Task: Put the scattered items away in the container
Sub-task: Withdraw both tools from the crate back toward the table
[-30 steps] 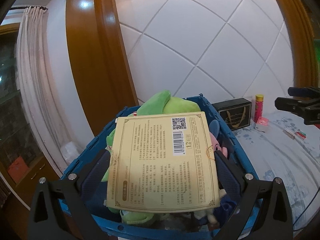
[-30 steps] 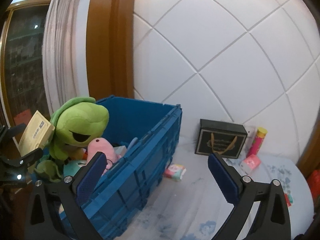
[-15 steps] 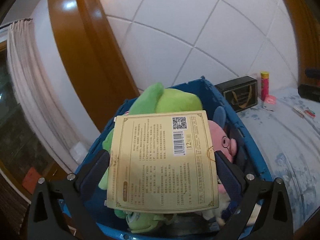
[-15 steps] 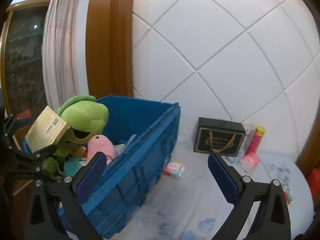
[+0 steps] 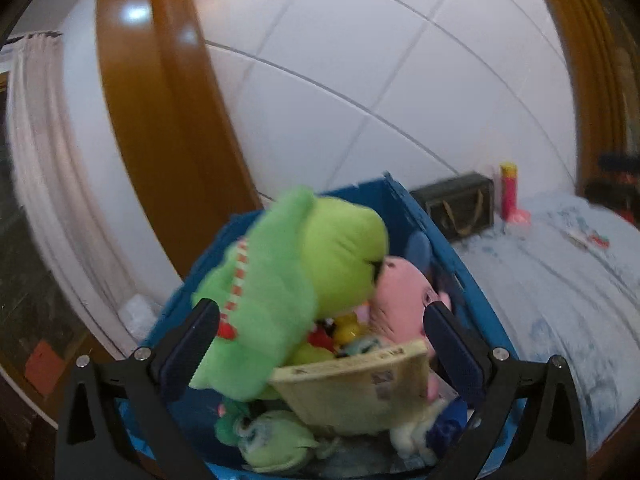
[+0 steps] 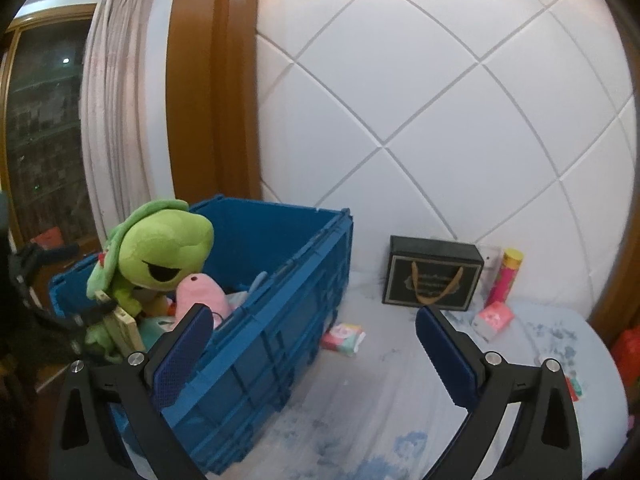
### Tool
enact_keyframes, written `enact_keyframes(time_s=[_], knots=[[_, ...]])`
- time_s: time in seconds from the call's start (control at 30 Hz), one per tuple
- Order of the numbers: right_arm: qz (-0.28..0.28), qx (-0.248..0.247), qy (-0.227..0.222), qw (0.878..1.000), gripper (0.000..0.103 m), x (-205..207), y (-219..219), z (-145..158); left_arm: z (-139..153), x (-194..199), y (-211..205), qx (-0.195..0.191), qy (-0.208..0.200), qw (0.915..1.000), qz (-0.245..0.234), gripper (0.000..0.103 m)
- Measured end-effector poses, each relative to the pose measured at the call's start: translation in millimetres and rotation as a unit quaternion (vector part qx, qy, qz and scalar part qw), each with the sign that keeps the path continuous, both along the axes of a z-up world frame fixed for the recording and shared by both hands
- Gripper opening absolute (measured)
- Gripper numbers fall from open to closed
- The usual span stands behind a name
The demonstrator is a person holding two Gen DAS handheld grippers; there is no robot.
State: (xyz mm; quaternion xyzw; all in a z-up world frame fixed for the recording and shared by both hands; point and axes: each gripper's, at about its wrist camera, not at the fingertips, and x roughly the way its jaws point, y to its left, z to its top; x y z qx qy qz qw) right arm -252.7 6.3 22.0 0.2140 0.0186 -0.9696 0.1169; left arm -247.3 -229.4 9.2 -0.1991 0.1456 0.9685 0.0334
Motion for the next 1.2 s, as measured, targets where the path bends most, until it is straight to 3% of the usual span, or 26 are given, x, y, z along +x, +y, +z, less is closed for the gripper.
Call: enact_keyframes(time_s=[0.2, 0.5, 0.7, 0.93, 1.2], knots=[[-0.003, -0.002, -0.002, 1.0, 0.102, 10.1, -3.3, -3.4, 12.1, 33.6, 5.7, 0.042, 0.069, 0.9968, 0.001, 0.103], [-0.026, -0.022, -0.014, 0.999, 0.102, 43.0, 7.9, -19.3, 2.2, 50.2, 31.7, 0.084, 0.078, 0.9933, -0.004, 0.103], [-0.051, -0.033, -0.04, 0.997, 0.102, 61.6, 26.6, -44.9, -5.3, 57.8, 56.3, 0.072, 0.072, 0.9948, -0.003, 0.103], [-0.056, -0.045, -0.061, 0.996, 0.103, 81.0, 70.9, -68.3, -6.9, 76.4, 101.0, 0.046, 0.075, 0.9957, 0.029, 0.103], [-0.069, 0.009, -0.074, 0.995, 0.103, 119.8, 160.5, -106.6, -16.8, 98.4, 174.0, 0.062, 0.09, 0.9923, 0.059, 0.103]])
